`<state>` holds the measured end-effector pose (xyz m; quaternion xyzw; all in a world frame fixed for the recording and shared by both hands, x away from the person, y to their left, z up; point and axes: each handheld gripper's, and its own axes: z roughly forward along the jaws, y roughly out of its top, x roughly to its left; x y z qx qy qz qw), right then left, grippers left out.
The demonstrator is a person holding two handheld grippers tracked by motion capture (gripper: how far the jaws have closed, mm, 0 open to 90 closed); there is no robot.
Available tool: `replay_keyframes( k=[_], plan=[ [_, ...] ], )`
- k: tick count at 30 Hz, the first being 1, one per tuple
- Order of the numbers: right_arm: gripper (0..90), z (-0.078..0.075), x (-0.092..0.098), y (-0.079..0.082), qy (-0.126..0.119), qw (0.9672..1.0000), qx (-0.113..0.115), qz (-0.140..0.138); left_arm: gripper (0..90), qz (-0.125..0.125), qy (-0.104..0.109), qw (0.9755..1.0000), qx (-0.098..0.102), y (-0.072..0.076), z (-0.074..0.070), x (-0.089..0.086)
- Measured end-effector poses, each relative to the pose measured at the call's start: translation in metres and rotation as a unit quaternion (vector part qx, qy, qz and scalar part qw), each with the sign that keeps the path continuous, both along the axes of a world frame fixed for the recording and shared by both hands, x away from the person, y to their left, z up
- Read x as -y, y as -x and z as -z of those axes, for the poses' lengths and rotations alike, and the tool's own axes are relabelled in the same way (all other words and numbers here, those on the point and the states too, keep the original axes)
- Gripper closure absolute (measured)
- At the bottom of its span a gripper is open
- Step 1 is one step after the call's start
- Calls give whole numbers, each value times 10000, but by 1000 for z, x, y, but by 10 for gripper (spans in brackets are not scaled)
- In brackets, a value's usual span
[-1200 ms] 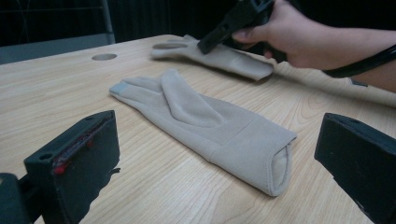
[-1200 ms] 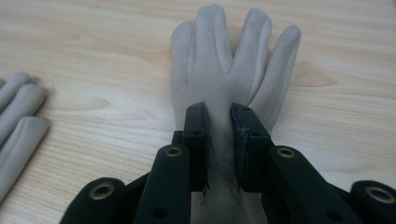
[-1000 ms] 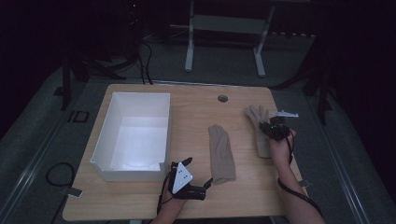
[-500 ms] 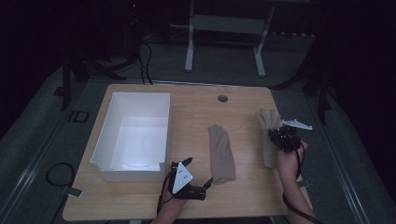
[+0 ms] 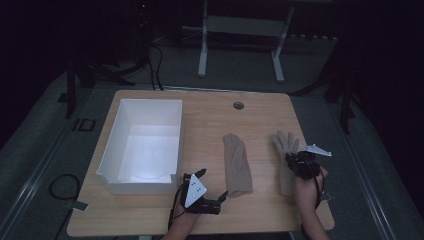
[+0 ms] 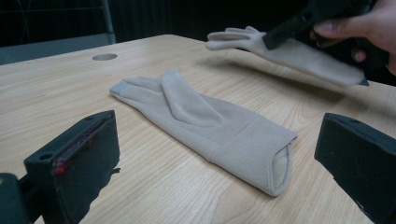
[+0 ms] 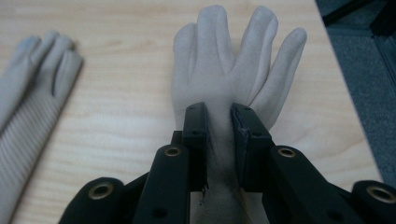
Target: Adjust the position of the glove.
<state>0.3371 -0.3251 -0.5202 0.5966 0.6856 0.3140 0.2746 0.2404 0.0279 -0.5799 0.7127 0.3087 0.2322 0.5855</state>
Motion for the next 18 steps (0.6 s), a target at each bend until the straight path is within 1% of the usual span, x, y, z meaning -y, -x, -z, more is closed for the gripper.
replay_keyframes(
  k=[4, 6, 8, 10, 11, 13, 15, 16, 18],
  plan=[
    [752, 11, -2, 1, 81, 9999, -73, 37, 5, 20, 17, 10000, -1, 0, 0, 0],
    [739, 19, -4, -1, 166, 9998, -144, 3, 5, 17, 17, 10000, 0, 0, 0, 0],
    [722, 26, -4, -2, 145, 9996, -230, -21, 5, 15, 16, 10000, 1, 0, 0, 0],
    [700, 33, -4, -3, 193, 9995, -244, -63, 5, 12, 15, 10000, 2, 0, 0, 0],
    [694, 34, -4, -3, 148, 9996, -215, -53, 5, 11, 10, 10000, 3, 0, 0, 0],
    [682, 34, -3, -4, 64, 9997, -227, -59, 5, 10, 6, 10000, 6, 0, 0, 0],
    [675, 34, -2, -4, 39, 9996, -247, -96, 5, 7, 11, 10000, -1, 0, 0, 0],
    [660, 33, -1, -5, 43, 9996, -251, -126, 5, 8, 13, 10000, -1, 0, 0, 0],
    [624, 30, 1, -6, -36, 9994, -289, -174, 5, 7, 7, 10000, 2, 0, 0, 0]
  ],
)
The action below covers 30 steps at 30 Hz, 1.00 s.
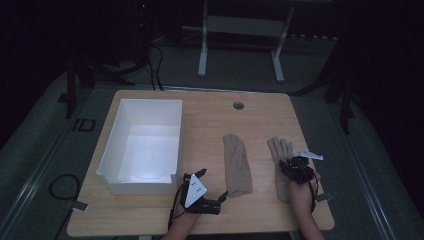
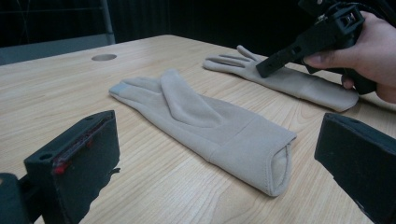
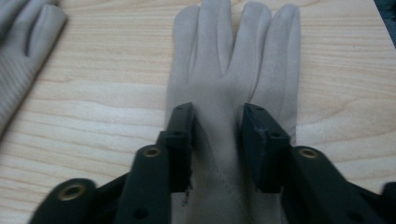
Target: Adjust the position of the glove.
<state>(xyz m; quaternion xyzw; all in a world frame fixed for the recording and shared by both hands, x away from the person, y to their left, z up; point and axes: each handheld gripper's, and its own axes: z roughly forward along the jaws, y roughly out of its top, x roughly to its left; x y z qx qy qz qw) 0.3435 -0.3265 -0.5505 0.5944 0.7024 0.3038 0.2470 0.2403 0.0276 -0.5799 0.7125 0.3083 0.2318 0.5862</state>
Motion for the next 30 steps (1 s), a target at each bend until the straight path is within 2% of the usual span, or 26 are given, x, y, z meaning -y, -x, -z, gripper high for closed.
replay_keyframes(
  k=[3, 4, 5, 6, 8, 11, 13, 16, 19, 21, 24, 27, 30],
  plan=[
    [619, -7, 5, -2, -88, 9999, 47, -67, 5, 3, -3, 10000, 5, 0, 0, 0],
    [606, -14, 11, -5, -227, 9992, 96, -304, 5, 7, -6, 10000, 3, 0, 0, 0],
    [606, -17, 13, -7, -230, 9987, 97, -440, 5, 9, -5, 10000, 2, 0, 0, 0],
    [635, -21, 16, -9, -112, 9985, 94, -520, 5, 9, -5, 10000, -1, 0, 0, 0],
    [635, -27, 22, -12, -7, 9971, 121, -745, 5, 8, 5, 10000, -2, 0, 0, 0],
    [597, -32, 29, -15, 92, 9940, 96, -1089, 5, 4, 5, 10000, -3, 0, 0, 0],
    [581, -32, 30, -16, 208, 9902, 12, -1384, 5, -1, 9, 10000, -1, 0, 0, 0],
    [564, -30, 34, -17, 300, 9805, -123, -1941, 5, -3, 0, 10000, -1, 0, 0, 0],
    [559, -24, 38, -19, 377, 9769, -257, -2086, 5, -6, 12, 10000, -11, 0, 0, 0],
    [558, -19, 41, -20, 370, 9780, -293, -2033, 5, -14, -2, 10000, -3, 0, 0, 0],
    [555, -11, 46, -20, 104, 9810, -255, -1923, 4, -26, -17, 10000, -6, 0, 0, 0],
    [565, -3, 45, -19, 35, 9818, -246, -1884, 5, -31, -2, 10000, -14, 0, 0, 0],
    [646, -1, 45, -17, -5, 9824, -242, -1854, 5, -27, 2, 10000, -20, 0, 0, 0]
  ],
)
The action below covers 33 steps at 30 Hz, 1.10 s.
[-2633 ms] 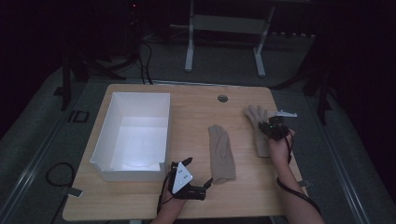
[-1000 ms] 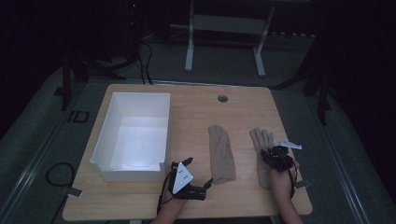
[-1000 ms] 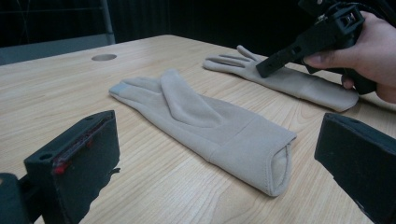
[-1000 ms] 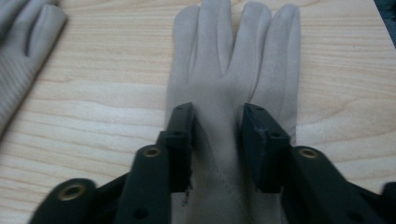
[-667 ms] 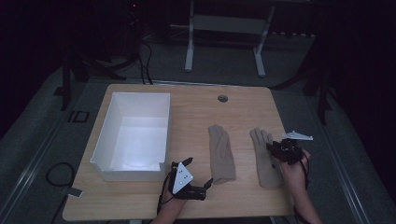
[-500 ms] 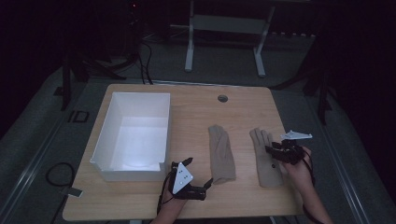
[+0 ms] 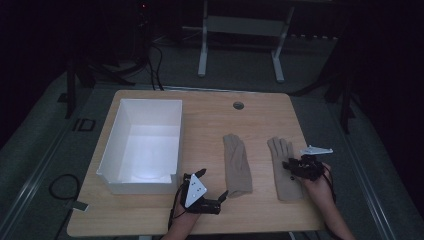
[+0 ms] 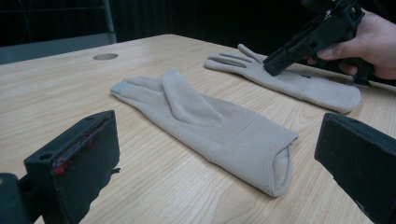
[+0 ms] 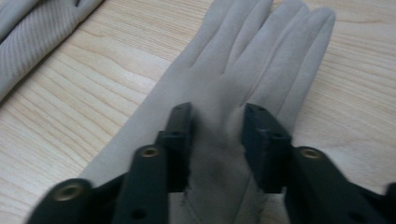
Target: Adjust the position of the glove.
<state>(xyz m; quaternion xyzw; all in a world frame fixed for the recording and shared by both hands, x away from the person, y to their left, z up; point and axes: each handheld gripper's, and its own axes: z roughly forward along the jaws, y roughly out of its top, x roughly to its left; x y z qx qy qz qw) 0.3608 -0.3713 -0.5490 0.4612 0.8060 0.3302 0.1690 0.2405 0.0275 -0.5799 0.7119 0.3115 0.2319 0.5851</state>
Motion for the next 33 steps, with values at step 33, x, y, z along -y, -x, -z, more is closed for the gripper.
replay_keyframes(
  k=[33],
  plan=[
    [885, -107, -67, 12, -568, 9940, 908, 206, 5, 7, 10, 10000, -5, 0, 0, 0]
  ],
)
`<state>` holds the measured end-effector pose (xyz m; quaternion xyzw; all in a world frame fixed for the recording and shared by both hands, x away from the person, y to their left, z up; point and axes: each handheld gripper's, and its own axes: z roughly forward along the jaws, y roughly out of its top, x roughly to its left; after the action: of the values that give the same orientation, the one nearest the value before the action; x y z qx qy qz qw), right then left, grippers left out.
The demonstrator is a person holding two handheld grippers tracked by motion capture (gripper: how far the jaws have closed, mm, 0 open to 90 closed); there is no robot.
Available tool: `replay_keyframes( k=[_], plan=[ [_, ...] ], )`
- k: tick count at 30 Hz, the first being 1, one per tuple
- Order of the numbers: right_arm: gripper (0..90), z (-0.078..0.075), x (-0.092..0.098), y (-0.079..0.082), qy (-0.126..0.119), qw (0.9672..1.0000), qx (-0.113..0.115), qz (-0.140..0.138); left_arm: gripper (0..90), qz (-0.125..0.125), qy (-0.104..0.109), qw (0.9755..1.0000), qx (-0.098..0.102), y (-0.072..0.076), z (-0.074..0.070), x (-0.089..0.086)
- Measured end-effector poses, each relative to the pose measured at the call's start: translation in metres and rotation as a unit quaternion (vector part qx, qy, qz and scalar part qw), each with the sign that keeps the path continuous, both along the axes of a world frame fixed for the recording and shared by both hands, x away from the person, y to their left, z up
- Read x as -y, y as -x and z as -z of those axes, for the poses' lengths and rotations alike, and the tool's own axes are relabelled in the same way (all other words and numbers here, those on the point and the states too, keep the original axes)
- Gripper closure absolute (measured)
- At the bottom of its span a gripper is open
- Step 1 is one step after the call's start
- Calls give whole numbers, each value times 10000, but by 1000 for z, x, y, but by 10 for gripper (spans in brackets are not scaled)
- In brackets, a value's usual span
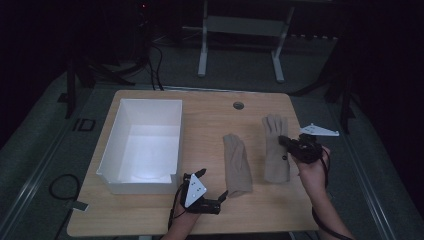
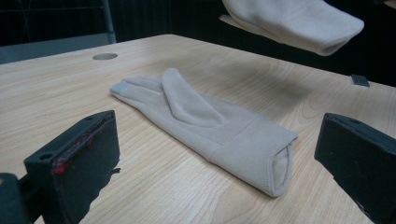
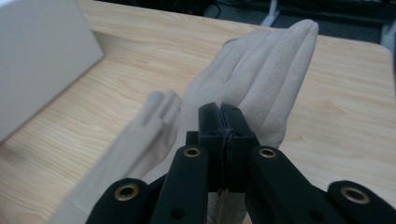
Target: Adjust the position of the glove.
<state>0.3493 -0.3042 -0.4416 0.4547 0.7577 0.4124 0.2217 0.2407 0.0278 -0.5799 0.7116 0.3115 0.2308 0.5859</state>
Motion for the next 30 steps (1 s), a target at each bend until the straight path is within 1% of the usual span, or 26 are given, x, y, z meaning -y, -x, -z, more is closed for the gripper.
replay_keyframes(
  k=[6, 9, 12, 13, 14, 15, 16, 18, 20, 23, 24, 25, 26, 27, 30],
  plan=[
    [885, -9, -30, -1, -153, 9995, 59, -286, 5, 3, 5, 10000, 3, 0, 0, 0],
    [884, -11, -45, -2, -292, 9989, 55, -374, 5, 4, -8, 10000, 16, 0, 0, 0],
    [885, -11, -51, -1, -331, 9986, 44, -420, 5, 5, -12, 10000, 18, 0, 0, 0],
    [885, -11, -59, 0, -371, 9983, 51, -452, 5, 10, -13, 10000, 20, 0, 0, 0],
    [885, -9, -68, 0, -429, 9977, 11, -530, 5, 10, -12, 10000, 22, 0, 0, 0],
    [885, -6, -78, 1, -376, 9974, 4, -609, 5, 10, -11, 10000, 24, 0, 0, 0],
    [885, -6, -78, 1, -376, 9974, 4, -609, 5, 11, -11, 10000, 24, 0, 0, 0],
    [884, -2, -83, 1, -402, 9968, -75, -688, 5, 13, -10, 10000, 24, 0, 0, 0],
    [884, 4, -89, 1, -323, 9965, -147, -752, 5, 18, -9, 10000, 14, 0, 0, 0],
    [884, 15, -94, 0, -214, 9965, -233, -770, 4, 25, -21, 10000, 24, 0, 0, 0],
    [884, 19, -95, -1, -211, 9964, -264, -774, 4, 25, -19, 10000, 24, 0, 0, 0],
    [884, 27, -97, -3, -209, 9963, -372, -750, 5, 25, -14, 10000, 21, 0, 0, 0],
    [884, 27, -97, -3, -209, 9963, -372, -750, 5, 21, -5, 10000, 21, 0, 0, 0],
    [884, 31, -97, -4, -230, 9961, -421, -739, 5, 19, -3, 10000, 21, 0, 0, 0],
    [884, 42, -97, -7, -145, 9960, -511, -714, 5, 19, -3, 10000, 20, 0, 0, 0]
  ],
)
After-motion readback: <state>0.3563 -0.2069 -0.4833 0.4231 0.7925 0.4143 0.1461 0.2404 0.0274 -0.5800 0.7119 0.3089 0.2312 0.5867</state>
